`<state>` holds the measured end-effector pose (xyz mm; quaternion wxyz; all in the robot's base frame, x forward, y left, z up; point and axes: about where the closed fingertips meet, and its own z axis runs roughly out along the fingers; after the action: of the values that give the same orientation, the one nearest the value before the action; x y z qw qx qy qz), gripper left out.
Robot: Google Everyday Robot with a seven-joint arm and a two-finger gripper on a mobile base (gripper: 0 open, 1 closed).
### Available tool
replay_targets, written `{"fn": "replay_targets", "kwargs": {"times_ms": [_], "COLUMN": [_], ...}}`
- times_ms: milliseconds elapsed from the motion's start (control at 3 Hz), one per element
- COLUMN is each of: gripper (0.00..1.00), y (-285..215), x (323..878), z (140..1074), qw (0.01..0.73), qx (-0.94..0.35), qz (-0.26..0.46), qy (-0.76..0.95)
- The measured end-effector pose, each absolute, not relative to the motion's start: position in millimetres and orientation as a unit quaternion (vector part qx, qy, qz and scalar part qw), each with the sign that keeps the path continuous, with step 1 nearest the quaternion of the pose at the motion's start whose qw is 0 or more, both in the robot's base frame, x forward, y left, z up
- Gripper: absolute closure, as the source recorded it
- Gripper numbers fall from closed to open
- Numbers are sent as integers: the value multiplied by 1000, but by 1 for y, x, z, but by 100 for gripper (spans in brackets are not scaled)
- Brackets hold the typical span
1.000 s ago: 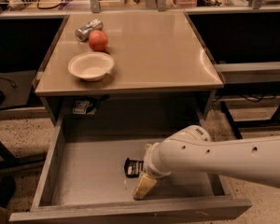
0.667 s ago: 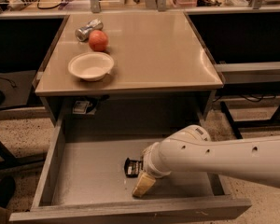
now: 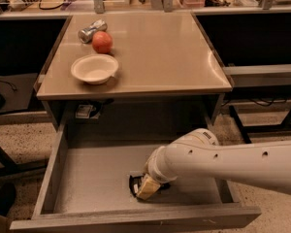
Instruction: Pick rxbar chocolate from top drawer and place on counter
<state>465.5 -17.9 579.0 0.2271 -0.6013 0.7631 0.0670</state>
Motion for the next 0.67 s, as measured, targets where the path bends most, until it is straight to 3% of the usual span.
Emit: {"fn": "replay_targets", "kwargs": {"times_ms": [333,667], "gripper": [100,100], "y": [-17,-17], "x": [465,465], "z": [592,592], "qw": [227,227], "qx": [-601,-601], "qz": [67,67], "qy": [763,763]}}
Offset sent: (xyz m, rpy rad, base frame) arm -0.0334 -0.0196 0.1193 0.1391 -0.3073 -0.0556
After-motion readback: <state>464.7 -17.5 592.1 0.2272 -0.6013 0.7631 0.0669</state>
